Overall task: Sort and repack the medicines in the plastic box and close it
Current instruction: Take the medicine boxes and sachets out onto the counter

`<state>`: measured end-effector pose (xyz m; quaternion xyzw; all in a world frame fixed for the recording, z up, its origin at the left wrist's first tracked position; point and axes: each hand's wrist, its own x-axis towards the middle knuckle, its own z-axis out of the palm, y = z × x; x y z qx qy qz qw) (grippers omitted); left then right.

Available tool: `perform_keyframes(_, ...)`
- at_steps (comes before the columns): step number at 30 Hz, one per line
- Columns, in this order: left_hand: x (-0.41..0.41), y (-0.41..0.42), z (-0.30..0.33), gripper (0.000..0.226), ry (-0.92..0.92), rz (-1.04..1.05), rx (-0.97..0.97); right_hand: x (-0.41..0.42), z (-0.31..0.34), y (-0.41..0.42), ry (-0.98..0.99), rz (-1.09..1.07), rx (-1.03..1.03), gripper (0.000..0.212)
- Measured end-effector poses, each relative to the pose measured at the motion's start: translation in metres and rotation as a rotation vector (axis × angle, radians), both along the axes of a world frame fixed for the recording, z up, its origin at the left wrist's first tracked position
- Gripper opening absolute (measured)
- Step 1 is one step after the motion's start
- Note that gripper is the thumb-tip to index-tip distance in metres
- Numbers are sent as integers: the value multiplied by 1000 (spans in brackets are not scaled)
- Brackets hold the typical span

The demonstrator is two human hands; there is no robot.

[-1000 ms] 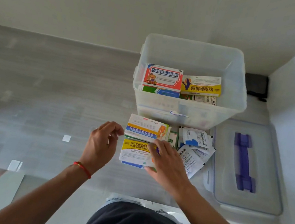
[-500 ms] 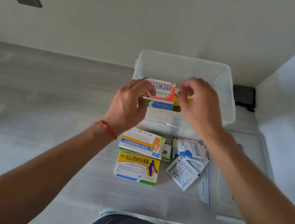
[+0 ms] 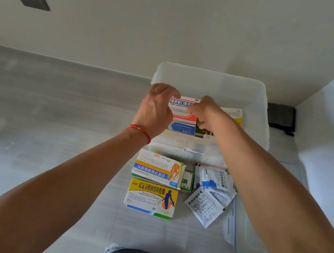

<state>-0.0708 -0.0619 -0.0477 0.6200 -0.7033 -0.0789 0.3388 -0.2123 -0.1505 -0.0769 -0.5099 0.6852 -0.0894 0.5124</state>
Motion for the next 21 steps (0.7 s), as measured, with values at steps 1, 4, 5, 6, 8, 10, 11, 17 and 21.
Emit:
perform_keyframes(1,0,1,0,47,11,0,-16,0,0,-2,-35,-45,17,37)
perform_keyframes(4,-2,2,2,49,17,6,-13,-4,0,-4,-139,-135,69,30)
perform_keyframes(5,-3,2,2,48,16,11,-6,-5,-1,-4,-159,-149,81,27)
perform_keyframes(6,-3,2,2,48,16,14,-2,-7,-1,-4,-167,-162,87,22)
perform_keyframes(8,-4,3,2,48,14,16,0,-9,-1,-4,-192,-202,88,22)
perform_keyframes(10,-4,3,1,47,13,18,-2,-10,-2,-5,-238,-245,77,23)
perform_keyframes(11,-4,4,1,47,13,20,-5,-10,-1,-6,-248,-252,65,22)
perform_keyframes(17,-5,4,2,46,27,32,-20,-6,8,1,-232,-259,39,27)
perform_keyframes(21,-4,5,0,47,27,29,-21,-3,11,1,-282,-281,-55,21)
